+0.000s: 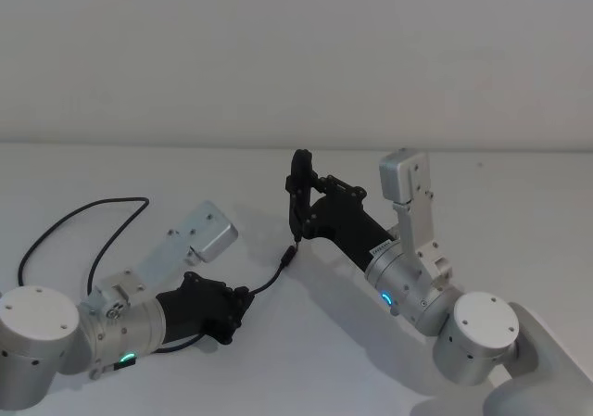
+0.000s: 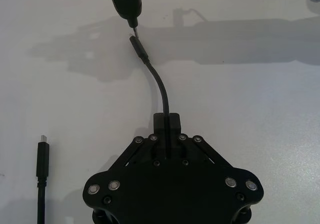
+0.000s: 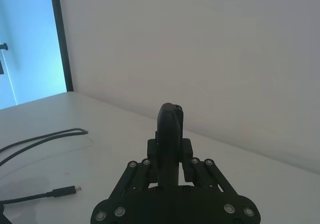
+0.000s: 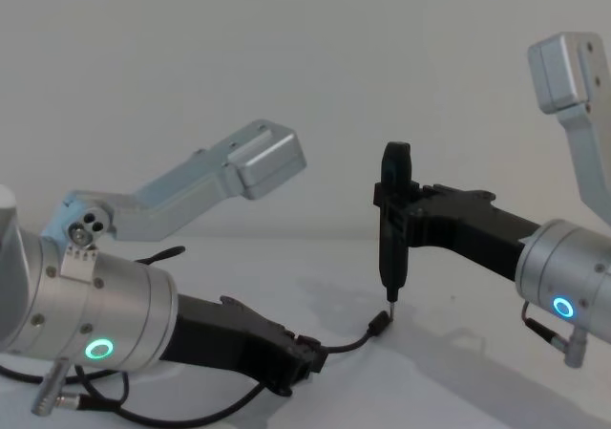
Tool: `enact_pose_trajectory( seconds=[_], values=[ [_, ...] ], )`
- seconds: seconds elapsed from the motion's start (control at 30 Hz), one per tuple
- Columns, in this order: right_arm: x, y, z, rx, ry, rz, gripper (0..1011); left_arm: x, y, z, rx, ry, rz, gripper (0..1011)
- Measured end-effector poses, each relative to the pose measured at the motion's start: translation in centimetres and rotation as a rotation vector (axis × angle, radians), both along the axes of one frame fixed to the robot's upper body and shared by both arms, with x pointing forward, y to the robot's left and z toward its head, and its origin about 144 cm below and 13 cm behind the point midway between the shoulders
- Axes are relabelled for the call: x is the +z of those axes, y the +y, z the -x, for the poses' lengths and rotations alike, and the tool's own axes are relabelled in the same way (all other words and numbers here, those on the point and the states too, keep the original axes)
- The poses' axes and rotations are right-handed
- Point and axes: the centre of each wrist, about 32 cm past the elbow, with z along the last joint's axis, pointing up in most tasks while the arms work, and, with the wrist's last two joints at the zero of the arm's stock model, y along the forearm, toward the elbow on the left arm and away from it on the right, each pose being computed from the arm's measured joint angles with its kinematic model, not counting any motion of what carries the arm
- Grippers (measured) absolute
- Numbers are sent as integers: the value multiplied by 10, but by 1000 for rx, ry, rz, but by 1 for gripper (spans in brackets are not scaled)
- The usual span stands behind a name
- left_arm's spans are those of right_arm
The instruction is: Pick up the data cable with the one hand.
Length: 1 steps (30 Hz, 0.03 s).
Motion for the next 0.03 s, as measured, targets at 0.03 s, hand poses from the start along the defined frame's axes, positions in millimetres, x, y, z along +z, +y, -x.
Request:
enact_pose_trajectory(
  seconds=[0.03],
  values=[
    [0, 0, 0, 0, 0, 0, 274, 0, 0, 0, 0, 0, 0, 53]
  ],
)
